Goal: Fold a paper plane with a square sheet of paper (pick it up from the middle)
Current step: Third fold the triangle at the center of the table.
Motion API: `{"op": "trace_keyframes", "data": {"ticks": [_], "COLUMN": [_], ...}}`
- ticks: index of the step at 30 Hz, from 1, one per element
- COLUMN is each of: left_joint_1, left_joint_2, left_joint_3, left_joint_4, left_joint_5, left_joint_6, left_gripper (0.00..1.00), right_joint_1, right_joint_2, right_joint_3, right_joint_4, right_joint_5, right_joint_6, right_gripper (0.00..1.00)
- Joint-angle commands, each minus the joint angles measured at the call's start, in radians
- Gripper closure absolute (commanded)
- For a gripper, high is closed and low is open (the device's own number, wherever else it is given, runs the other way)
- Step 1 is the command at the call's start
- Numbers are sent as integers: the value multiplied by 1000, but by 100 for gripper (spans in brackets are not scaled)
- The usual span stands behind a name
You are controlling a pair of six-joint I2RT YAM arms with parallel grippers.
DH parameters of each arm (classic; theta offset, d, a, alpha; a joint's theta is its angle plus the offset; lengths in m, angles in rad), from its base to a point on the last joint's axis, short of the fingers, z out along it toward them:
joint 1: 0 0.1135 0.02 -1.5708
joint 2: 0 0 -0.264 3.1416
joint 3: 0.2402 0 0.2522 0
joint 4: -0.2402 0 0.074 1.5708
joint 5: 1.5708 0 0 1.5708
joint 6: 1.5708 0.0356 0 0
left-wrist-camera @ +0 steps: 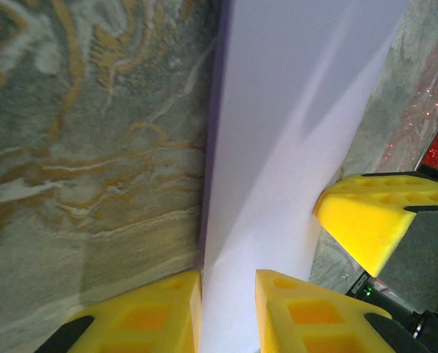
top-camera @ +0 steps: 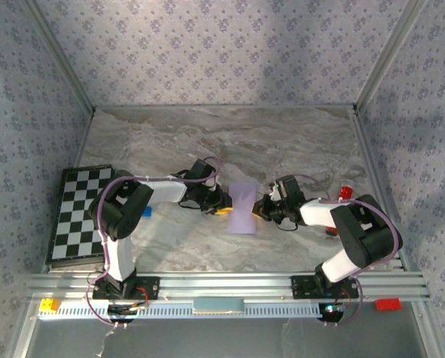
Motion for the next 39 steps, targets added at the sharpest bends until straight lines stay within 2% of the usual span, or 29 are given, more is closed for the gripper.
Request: {"op": "trace_keyframes", "data": {"ticks": [1,18,30,34,38,39], "left_joint_1": [-7,-1,5,10,12,12], "left_joint_2": [14,-1,-25,-61,-110,-125], "left_joint_3": [12,-8,-18,-30,-60,-69], "left_joint_4": [17,26,25,36,53,54], "left_joint_5": [24,-16,-36,-41,-51,-57], "left_joint_6": [-14,-33,-43,-67,-122,-140], "left_gripper": [75,77,97,100,100,100], "right_joint_1": [-4,-7,-12,-12,0,10], "right_joint_2": [46,27,9,-27,-128,-162], "right_joint_3": [-19,-19,-24,-13,-1,5], "right_joint_4": [-105,-120,-85,-79,-121,-144], "right_joint_5": [67,68,42,20,44,62], "right_joint_6": [-5,-10,-15,-45,-101,-127], "right_gripper": [97,97,96,90,77,71]}}
